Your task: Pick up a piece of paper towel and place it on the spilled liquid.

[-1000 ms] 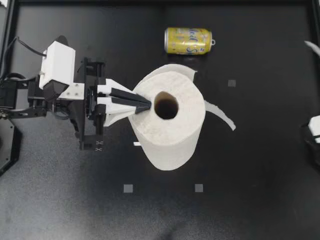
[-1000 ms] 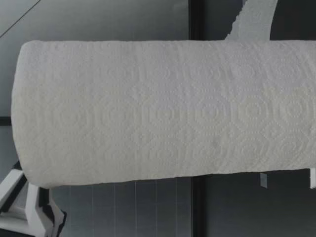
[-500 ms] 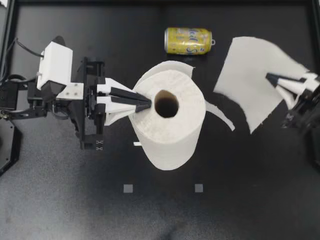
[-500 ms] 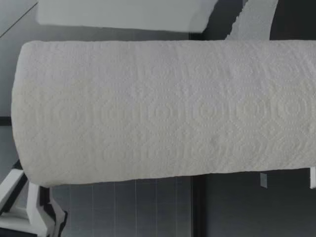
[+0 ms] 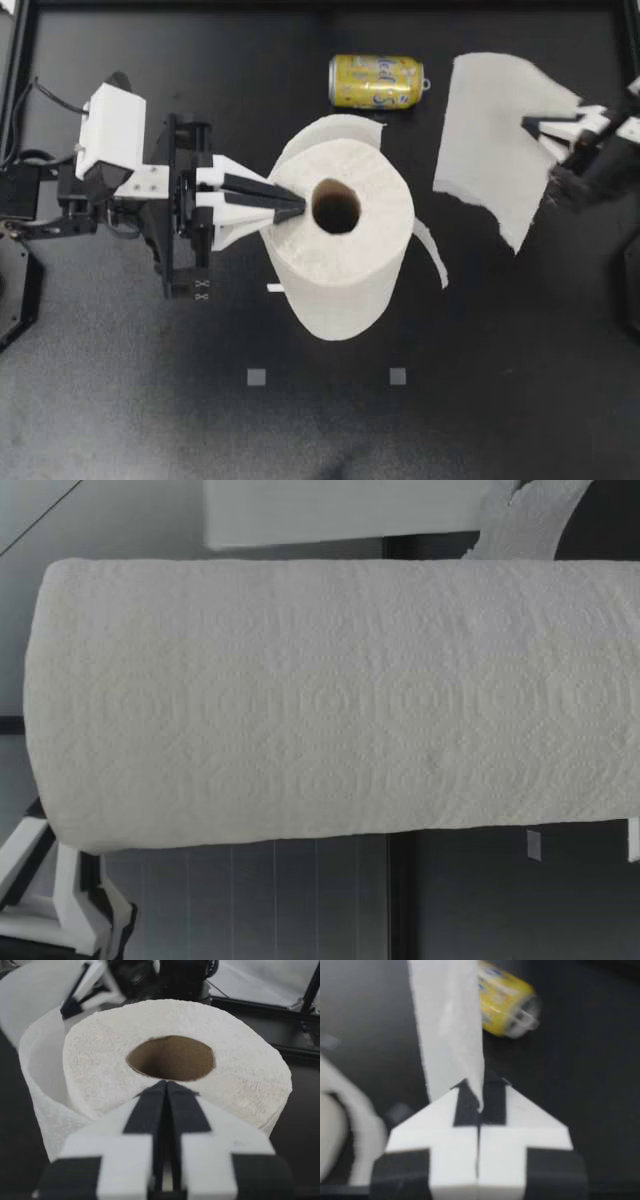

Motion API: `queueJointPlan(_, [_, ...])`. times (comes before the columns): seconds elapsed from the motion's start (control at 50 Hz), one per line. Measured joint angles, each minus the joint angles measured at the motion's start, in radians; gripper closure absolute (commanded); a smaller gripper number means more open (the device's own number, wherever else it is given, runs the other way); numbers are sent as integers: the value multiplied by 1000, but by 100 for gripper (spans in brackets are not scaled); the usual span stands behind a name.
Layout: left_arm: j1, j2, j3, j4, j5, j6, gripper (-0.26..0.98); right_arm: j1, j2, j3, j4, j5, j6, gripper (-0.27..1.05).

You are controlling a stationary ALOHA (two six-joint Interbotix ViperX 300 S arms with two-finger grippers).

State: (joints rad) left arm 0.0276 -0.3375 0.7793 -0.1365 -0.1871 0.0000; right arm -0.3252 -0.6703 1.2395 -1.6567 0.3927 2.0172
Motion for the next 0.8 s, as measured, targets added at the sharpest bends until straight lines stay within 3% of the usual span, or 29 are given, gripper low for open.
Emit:
queueJointPlan(0.1, [0,0,0,0,-2,-2,64,-97,115,-34,-20,-43,-58,93])
queueJointPlan(0.24, [0,2,0,0,-3,-2,64,-163,256,-83,-32,-44,-106,93])
queueJointPlan(0.58, [2,3,0,0,-8,-2,64,-285,581,-224,-100,-20,-137,93])
queueJointPlan(0.8, [0,3,0,-2,-8,0,64,-302,678,-293,-120,2,-163,93])
